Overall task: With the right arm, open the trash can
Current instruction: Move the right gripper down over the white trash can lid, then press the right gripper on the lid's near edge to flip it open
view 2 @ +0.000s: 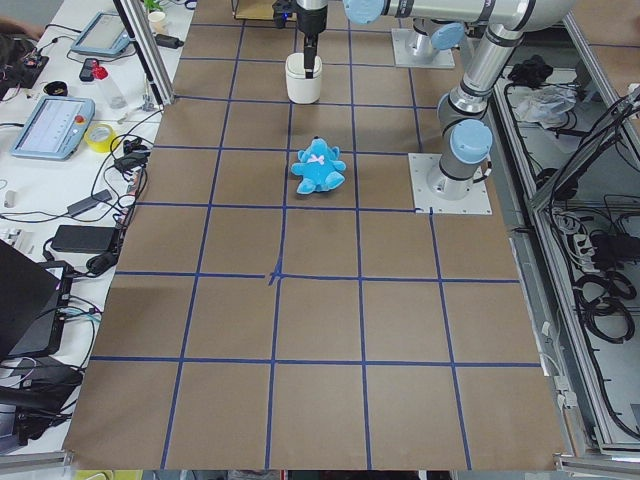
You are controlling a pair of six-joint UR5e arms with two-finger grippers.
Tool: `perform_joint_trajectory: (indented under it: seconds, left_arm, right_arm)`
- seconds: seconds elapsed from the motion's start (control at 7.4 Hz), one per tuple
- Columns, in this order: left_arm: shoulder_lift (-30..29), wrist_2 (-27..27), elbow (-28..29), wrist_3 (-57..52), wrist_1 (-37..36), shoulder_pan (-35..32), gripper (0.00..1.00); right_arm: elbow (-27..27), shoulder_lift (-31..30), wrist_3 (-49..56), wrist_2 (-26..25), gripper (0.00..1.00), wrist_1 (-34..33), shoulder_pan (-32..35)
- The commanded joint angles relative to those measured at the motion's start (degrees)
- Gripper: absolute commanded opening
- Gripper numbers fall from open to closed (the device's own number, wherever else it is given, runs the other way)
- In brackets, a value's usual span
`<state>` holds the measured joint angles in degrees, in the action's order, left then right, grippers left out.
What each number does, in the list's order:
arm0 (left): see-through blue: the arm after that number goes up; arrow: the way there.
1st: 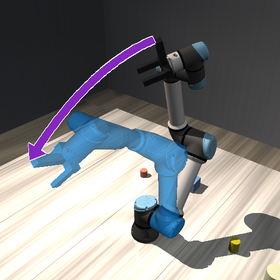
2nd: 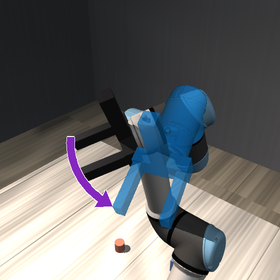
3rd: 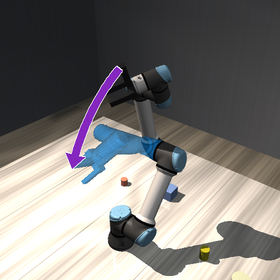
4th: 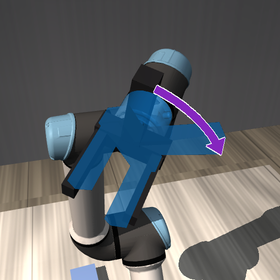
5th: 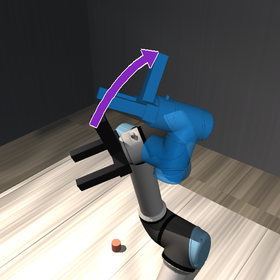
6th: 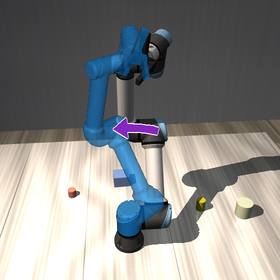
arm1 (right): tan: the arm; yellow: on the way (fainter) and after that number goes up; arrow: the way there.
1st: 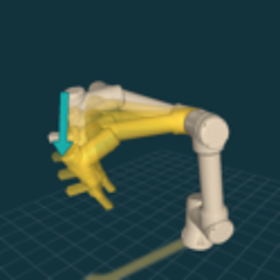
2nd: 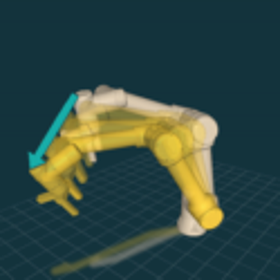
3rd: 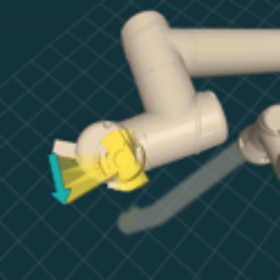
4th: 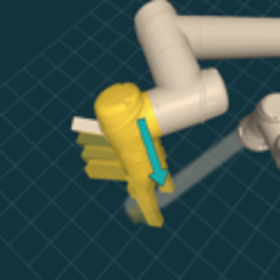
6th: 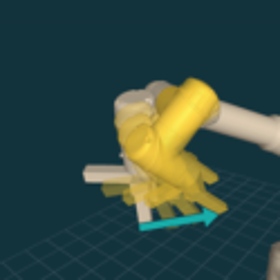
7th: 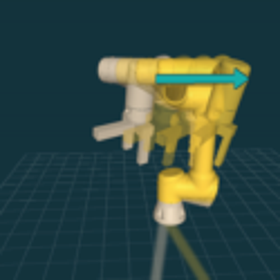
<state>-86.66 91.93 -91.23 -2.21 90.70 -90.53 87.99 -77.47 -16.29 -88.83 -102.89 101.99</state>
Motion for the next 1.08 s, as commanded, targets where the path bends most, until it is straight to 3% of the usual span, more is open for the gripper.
perform_joint_trajectory:
  seconds: [0.0, 0.27, 0.81, 0.95]
  left_arm:
    - [0.0, 0.0, 0.0, -0.1, 0.0, 0.0, 1.00]
    - [0.0, 0.0, 0.0, -0.1, 0.0, 0.0, 1.00]
    - [0.0, 0.0, 0.0, -0.1, 0.0, 0.0, 1.00]
    - [0.0, 0.0, 0.0, 0.0, 0.0, 0.0, 1.00]
  right_arm:
    - [10.2, 0.4, -2.1, 0.1, 0.00, -10.6, 1.9]
    - [13.6, 0.5, -2.3, 0.1, 0.00, -13.8, 3.2]
    - [13.7, 1.3, -1.7, 0.2, 0.00, -13.5, 3.2]
    - [12.7, 0.4, -2.2, -0.3, 0.72, -12.9, 3.2]
